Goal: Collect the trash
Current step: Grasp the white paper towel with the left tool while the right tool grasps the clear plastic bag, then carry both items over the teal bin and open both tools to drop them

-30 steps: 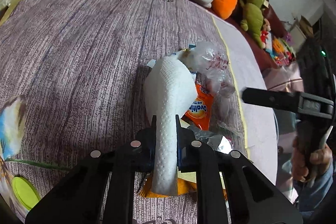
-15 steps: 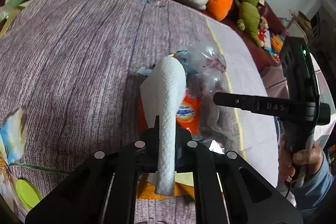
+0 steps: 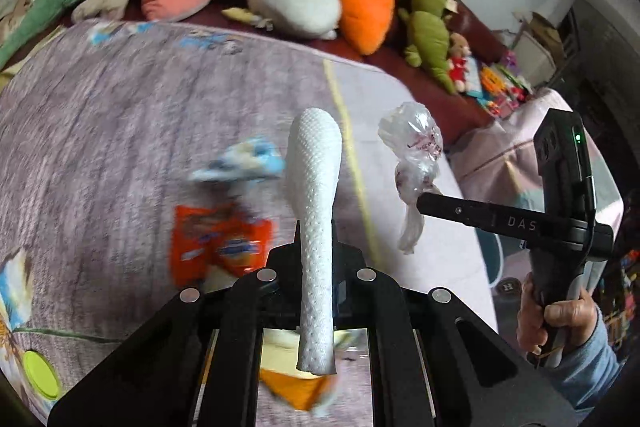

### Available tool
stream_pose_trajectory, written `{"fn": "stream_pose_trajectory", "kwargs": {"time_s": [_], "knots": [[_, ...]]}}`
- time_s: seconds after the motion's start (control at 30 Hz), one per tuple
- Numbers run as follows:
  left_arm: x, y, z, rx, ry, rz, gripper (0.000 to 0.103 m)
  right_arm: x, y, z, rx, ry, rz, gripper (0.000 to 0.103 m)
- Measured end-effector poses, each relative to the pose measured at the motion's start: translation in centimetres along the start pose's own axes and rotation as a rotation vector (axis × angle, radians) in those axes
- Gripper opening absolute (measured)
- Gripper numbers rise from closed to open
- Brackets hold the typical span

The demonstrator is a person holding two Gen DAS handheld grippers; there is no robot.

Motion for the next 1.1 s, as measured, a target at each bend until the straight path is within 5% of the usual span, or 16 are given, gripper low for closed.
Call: {"fn": "stream_pose_trajectory", "kwargs": {"time_s": [0.37,1.1], "knots": [[5.3,0.8,-9.5,0.14,0.058,0.097,0.009,-6.4,2.6,-7.8,0.102,0.02,-0.081,0.03],[19.8,4.6,-32.3,0.407,0.189,0.305,0.009,-17.8,9.8,-29.7,0.44,0.106,-0.243,0.03]]}}
Point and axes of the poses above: each gripper's, at about its wrist camera, not at the fingertips, and x roughly the way its jaws point, z to its left, y to its underside, the point moved 8 cm from there along x, roughly the way its jaws point, and after that the axes turned 5 degrees about z, right-handed, at the moved point
